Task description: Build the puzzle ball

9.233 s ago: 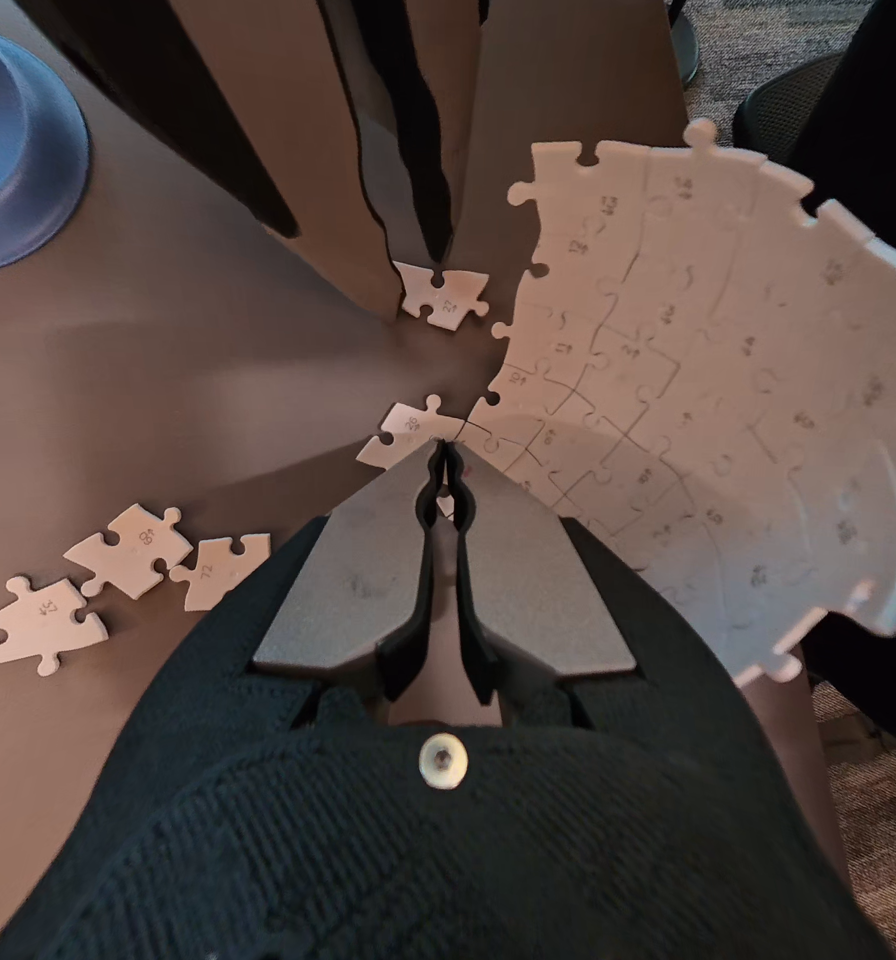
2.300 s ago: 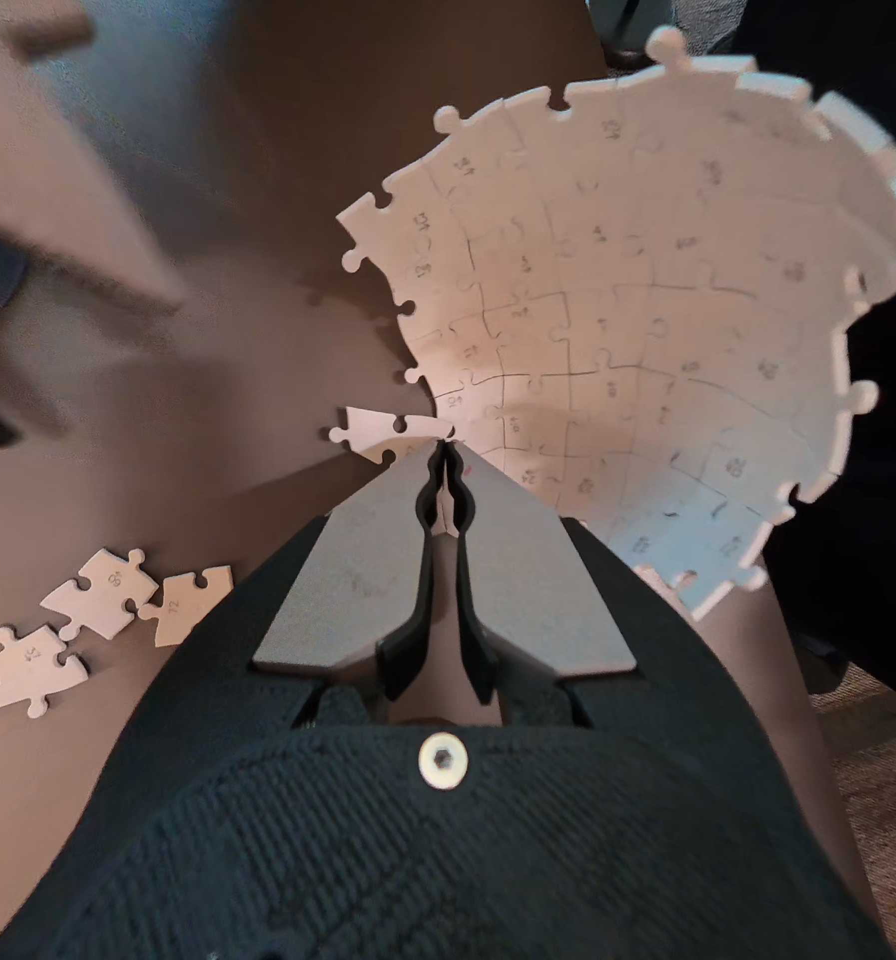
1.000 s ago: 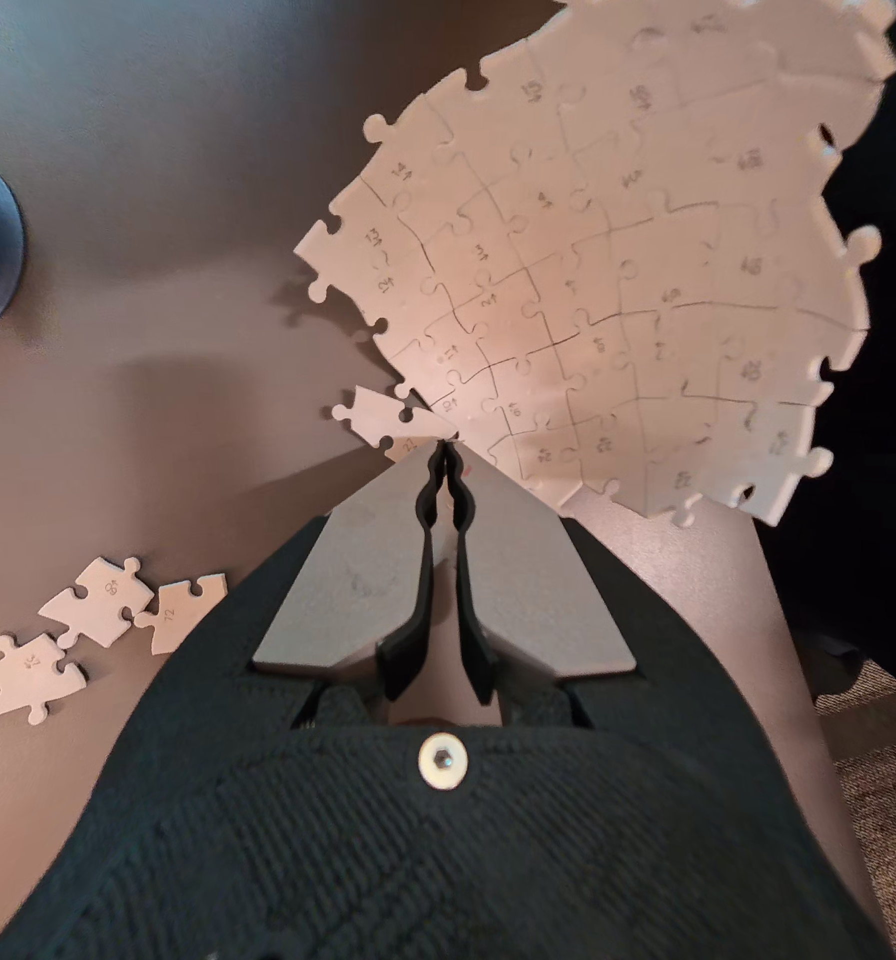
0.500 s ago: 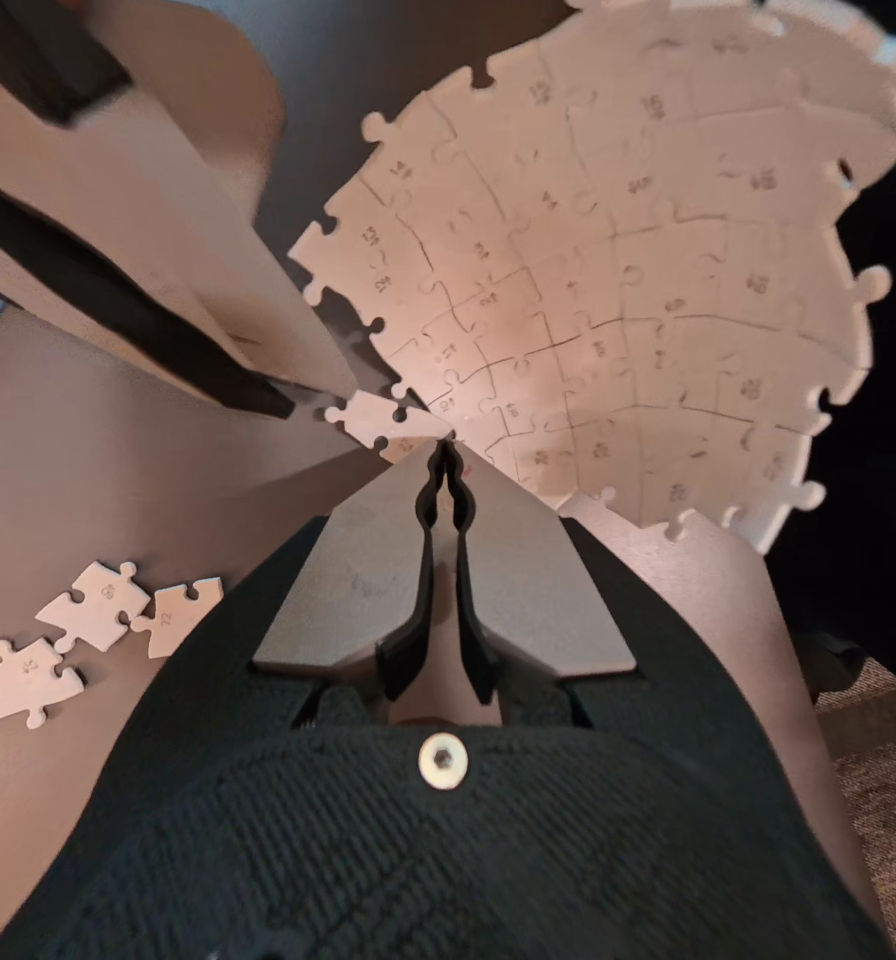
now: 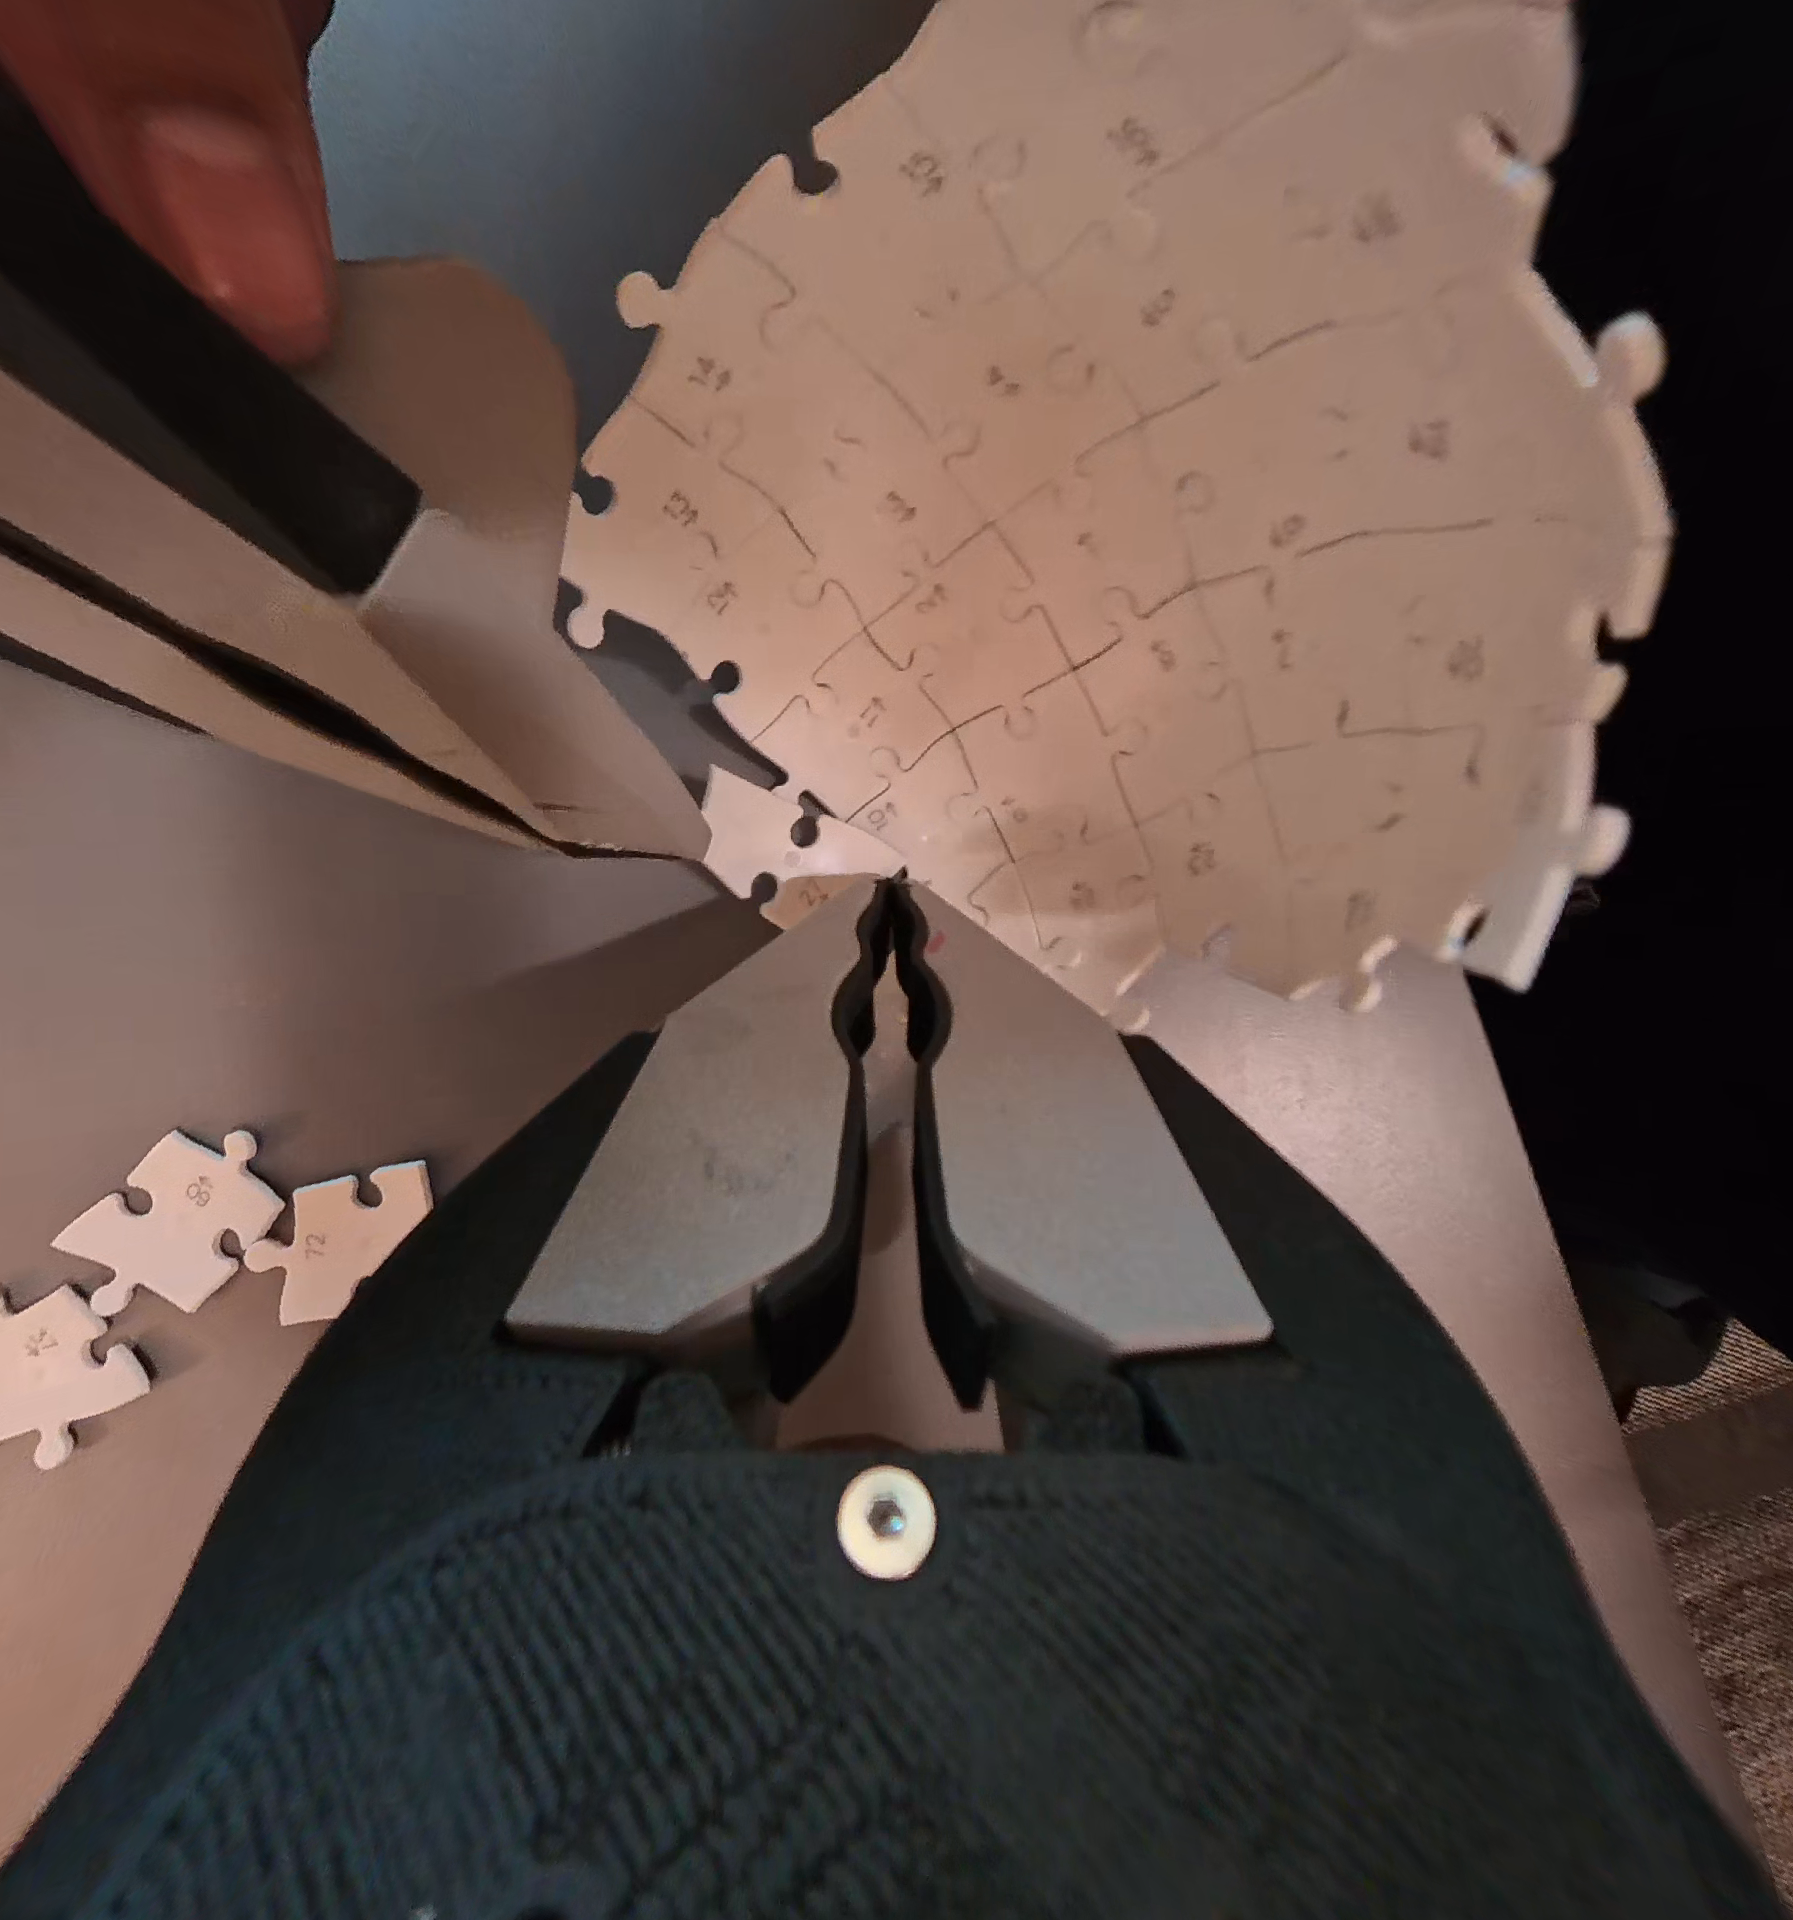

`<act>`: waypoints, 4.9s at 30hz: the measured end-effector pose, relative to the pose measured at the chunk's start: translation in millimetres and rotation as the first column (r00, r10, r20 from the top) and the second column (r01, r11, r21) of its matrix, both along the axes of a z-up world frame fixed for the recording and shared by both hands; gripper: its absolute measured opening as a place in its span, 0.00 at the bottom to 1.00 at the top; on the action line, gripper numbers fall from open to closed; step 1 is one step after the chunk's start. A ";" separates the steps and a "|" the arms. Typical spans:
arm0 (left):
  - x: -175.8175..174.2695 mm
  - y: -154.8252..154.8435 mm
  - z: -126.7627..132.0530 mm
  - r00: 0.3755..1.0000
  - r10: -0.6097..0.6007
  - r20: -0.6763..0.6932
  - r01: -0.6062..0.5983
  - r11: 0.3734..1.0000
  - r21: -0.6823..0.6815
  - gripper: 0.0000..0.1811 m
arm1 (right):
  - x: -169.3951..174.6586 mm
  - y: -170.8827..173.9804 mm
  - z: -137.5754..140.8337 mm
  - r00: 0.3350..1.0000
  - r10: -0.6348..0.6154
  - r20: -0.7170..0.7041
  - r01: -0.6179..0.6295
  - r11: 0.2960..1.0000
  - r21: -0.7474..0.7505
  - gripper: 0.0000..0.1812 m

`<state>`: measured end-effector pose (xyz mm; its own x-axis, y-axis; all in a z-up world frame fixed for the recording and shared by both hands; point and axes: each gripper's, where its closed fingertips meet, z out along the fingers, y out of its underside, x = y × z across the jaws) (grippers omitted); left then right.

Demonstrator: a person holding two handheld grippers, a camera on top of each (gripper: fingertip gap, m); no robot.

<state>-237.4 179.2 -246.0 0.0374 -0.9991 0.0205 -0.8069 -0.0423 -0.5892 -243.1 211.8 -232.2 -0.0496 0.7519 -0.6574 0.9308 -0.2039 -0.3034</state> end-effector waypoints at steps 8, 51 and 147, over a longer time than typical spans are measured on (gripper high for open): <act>0.6 0.4 -0.6 1.000 0.000 0.000 0.000 1.000 -0.001 0.00 | 1.8 2.8 -1.8 1.000 0.021 0.004 -0.021 0.999 0.028 0.00; -5.1 -10.6 42.1 0.988 -0.022 0.151 0.010 0.997 0.082 0.00 | 0.2 36.1 20.9 0.959 -0.109 -0.261 0.127 0.990 0.055 0.00; -44.8 -62.6 37.2 0.902 0.428 -0.045 -0.388 0.854 0.346 0.14 | 21.2 61.4 50.7 0.861 -0.229 -0.454 0.266 0.964 0.018 0.00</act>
